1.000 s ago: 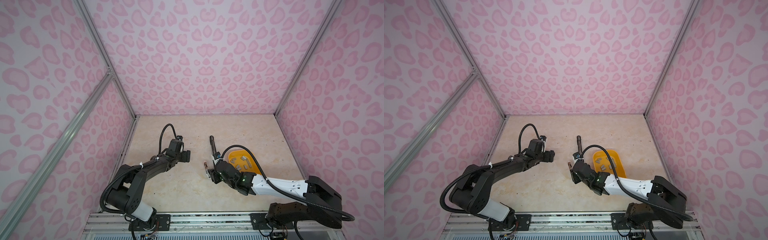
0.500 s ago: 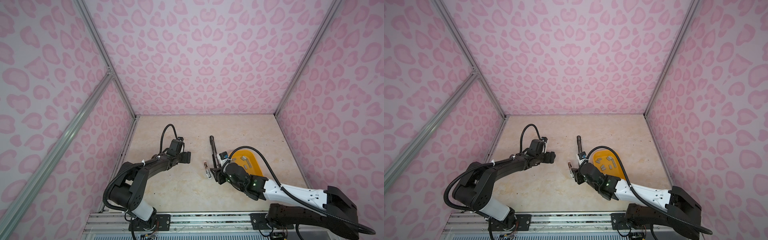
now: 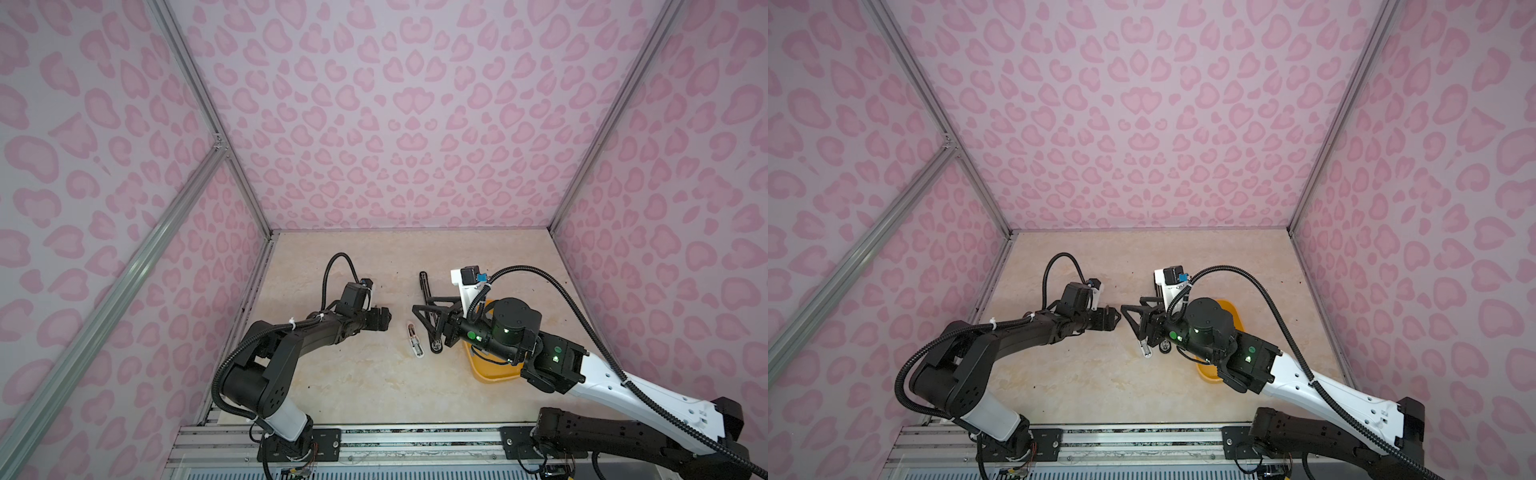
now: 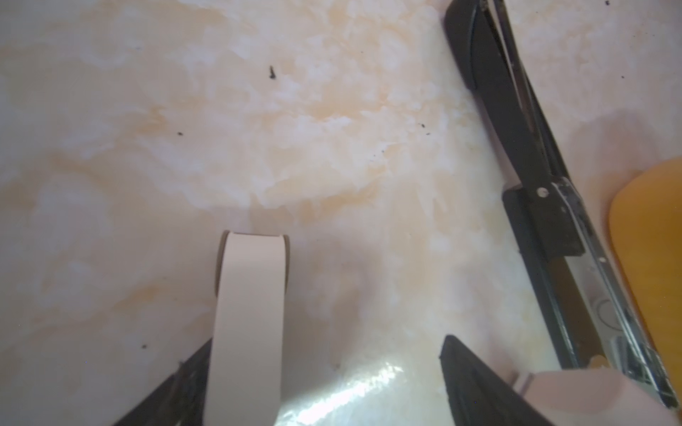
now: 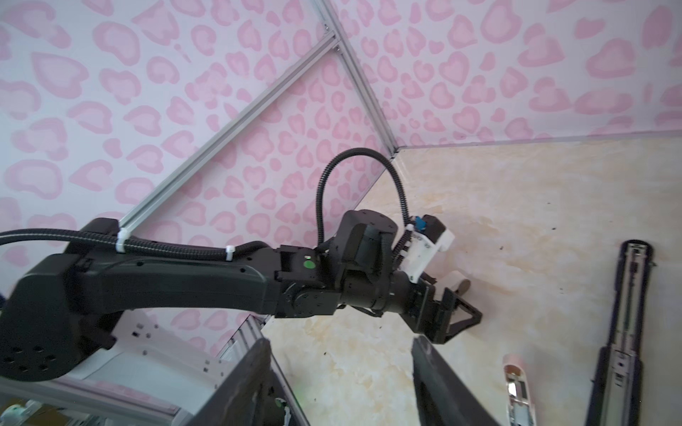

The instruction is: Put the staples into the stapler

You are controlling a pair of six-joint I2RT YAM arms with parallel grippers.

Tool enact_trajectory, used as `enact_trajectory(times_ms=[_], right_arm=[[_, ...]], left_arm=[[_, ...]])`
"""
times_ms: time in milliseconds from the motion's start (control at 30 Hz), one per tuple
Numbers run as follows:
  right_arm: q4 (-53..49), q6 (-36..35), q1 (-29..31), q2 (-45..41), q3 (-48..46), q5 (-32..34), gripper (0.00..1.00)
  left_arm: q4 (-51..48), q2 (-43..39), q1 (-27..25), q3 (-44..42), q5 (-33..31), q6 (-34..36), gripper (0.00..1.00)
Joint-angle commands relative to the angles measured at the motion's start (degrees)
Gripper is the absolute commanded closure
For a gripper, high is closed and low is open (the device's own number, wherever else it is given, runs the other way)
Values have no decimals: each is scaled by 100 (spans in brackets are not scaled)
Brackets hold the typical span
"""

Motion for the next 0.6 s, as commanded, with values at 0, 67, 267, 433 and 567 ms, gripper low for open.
enact_trajectory(times_ms=[0, 67, 267, 433, 567], right_arm=[[44, 32, 50, 82, 20, -503, 39], [48, -49, 45, 80, -28, -457, 39], [99, -65, 25, -16, -71, -559, 39], [174, 107, -236, -118, -141, -717, 37], [127, 165, -381, -156, -183, -872, 37]], left_arm=[[-113, 101, -143, 51, 540, -117, 10], [-115, 192, -202, 105, 660, -138, 10], [-87, 204, -278, 125, 785, -203, 10], [131, -54, -362, -188, 871, -485, 10], [97, -563, -362, -582, 549, -597, 8]])
